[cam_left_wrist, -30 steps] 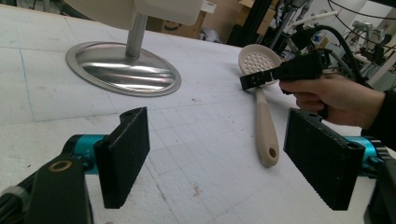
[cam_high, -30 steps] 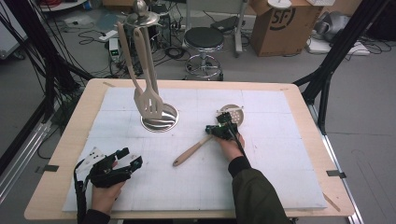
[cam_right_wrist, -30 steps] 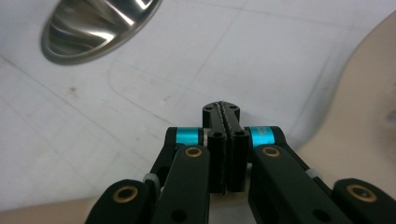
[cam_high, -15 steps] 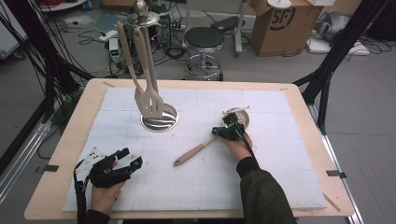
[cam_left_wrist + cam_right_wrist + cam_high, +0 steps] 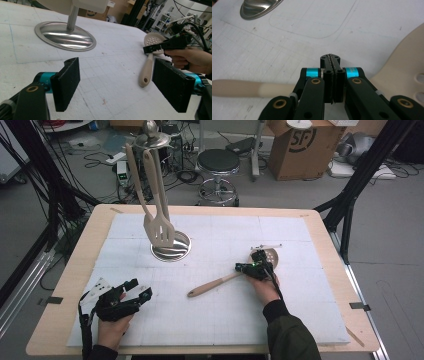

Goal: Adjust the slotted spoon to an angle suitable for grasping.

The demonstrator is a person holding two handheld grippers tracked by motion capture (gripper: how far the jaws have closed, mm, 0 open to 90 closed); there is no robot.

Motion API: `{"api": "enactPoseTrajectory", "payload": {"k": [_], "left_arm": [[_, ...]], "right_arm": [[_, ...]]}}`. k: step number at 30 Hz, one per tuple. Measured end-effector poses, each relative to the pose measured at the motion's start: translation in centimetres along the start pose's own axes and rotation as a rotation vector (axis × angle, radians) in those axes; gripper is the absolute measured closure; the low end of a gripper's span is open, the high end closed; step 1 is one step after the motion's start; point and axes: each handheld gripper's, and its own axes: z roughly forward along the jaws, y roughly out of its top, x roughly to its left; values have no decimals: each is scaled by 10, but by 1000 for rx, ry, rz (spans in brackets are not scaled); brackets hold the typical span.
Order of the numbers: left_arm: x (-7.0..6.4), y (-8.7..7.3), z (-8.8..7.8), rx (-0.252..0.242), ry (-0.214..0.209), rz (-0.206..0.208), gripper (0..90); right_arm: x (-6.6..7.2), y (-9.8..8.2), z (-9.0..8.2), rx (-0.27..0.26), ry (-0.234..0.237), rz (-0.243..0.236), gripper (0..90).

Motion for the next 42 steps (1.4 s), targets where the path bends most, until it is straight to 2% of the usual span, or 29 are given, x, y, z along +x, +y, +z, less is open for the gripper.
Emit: {"api": "enactPoseTrajectory", "payload": {"k": [8,14,17,23,29,34,36,39,42], "left_arm": [[0,0,0,2,2,1,232],[0,0,0,3,3,3,232],[-1,0,1,4,2,6,232],[-1,0,1,6,1,5,232],[-1,0,1,4,3,2,232],[-1,0,2,5,1,1,232],[-1,0,2,6,1,4,232],[-1,0,2,6,4,6,232],[-1,0,2,8,4,10,232]], "right_arm": [[-2,-16,-14,-21,21,42,899],[1,-30,-25,-32,18,84,900],[6,-37,-31,-40,-8,80,900],[9,-47,-38,-58,-4,87,900],[12,-49,-38,-72,-27,77,899],[9,-49,-42,-106,12,98,900],[13,-51,-42,-111,33,107,899],[27,-54,-38,-110,70,87,898],[41,-55,-32,-127,151,86,898]]}}
